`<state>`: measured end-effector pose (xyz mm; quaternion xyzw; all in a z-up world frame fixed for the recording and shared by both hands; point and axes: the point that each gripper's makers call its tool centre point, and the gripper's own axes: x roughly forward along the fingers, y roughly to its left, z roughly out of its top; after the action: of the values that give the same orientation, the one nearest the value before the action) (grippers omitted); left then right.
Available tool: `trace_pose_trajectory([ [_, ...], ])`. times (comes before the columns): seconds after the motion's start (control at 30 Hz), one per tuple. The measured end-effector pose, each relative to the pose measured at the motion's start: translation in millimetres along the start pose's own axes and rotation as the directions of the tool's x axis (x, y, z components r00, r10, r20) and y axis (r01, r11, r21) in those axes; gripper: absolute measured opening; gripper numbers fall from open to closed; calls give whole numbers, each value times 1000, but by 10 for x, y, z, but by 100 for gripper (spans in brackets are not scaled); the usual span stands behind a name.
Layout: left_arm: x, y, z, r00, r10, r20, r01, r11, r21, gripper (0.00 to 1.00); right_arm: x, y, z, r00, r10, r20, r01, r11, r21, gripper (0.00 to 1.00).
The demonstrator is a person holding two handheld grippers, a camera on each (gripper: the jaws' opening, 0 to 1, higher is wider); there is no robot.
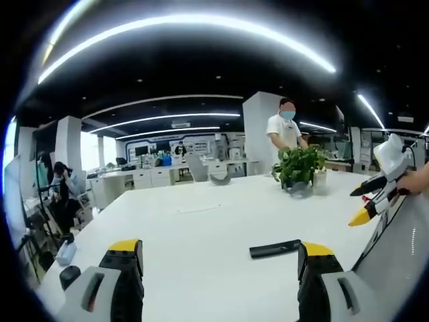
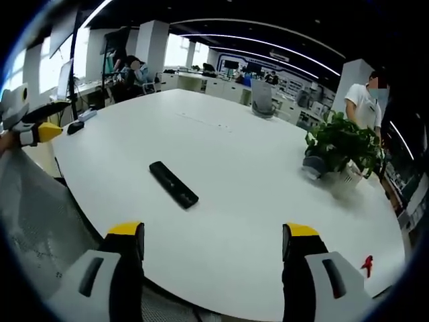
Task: Press the specified remote control buttons in sequence, fully releasing each button before pressing the next.
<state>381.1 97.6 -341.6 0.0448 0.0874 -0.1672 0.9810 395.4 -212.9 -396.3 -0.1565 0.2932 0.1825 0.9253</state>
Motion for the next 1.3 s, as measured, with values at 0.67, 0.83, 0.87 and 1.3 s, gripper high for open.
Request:
trace_pose_trajectory([
  [0.67,-4,31,58,999,8,42,-7,1000,-26,100,-4,23,9,1000,-1,9,1,1000,-22,85],
  [0.83,-22,42,105,998,21,66,-20,1000,-12,100,33,35,-69,999,8,-31,-9,999,-34,85],
  [0.87,-21,41,107,998,20,67,-19,1000,-15,100,30,27,-67,1000,6,-27,-7,1000,-25,86],
  [1.3,-17,-19,-34,1000,1,-16,0,999,38,100,-24,231,-130,996,0,-85,-2,1000,-18,85],
])
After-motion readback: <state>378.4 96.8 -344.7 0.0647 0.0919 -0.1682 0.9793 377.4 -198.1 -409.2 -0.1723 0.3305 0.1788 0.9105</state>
